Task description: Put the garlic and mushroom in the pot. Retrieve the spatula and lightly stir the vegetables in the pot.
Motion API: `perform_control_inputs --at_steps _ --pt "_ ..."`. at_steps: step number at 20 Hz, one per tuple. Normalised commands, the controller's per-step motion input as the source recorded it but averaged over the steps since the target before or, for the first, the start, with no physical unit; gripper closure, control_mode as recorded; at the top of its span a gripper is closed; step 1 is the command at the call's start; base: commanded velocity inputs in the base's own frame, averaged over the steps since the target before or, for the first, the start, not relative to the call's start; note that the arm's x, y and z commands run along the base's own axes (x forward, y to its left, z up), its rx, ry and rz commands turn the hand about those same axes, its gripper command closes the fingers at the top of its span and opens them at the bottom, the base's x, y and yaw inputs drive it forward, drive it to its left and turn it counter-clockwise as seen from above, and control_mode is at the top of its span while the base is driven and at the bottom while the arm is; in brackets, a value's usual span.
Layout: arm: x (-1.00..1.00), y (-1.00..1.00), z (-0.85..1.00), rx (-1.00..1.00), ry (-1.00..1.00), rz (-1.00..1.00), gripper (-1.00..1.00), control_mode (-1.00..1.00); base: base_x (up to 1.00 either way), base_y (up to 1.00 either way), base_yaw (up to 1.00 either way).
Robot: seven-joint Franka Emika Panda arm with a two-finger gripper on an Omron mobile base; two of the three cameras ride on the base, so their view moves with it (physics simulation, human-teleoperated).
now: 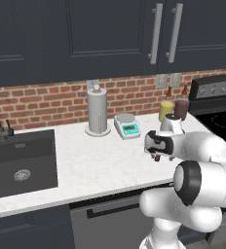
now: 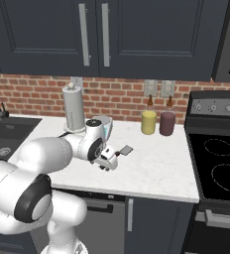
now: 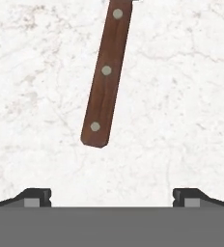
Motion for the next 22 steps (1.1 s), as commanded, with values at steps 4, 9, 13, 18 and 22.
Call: perform_control_inputs --at_steps 4,9,13,18,22 --pt "0.15 -0.09 -0.24 0.03 0.02 0.0 -1.0 -1.0 0.0 0.0 0.0" --pt "0.09 0.0 -0.28 0.0 0.0 0.0 -1.0 -1.0 0.0 0.0 0.0" --pt "0.02 0.0 -0.27 0.0 0.0 0.0 -1.0 -1.0 0.0 0.0 0.0" --pt "0.06 0.0 -0.19 0.01 0.0 0.0 -1.0 -1.0 0.0 0.0 0.0" --pt "0.15 0.0 -0.06 0.04 0.0 0.0 -1.0 -1.0 0.0 0.0 0.0"
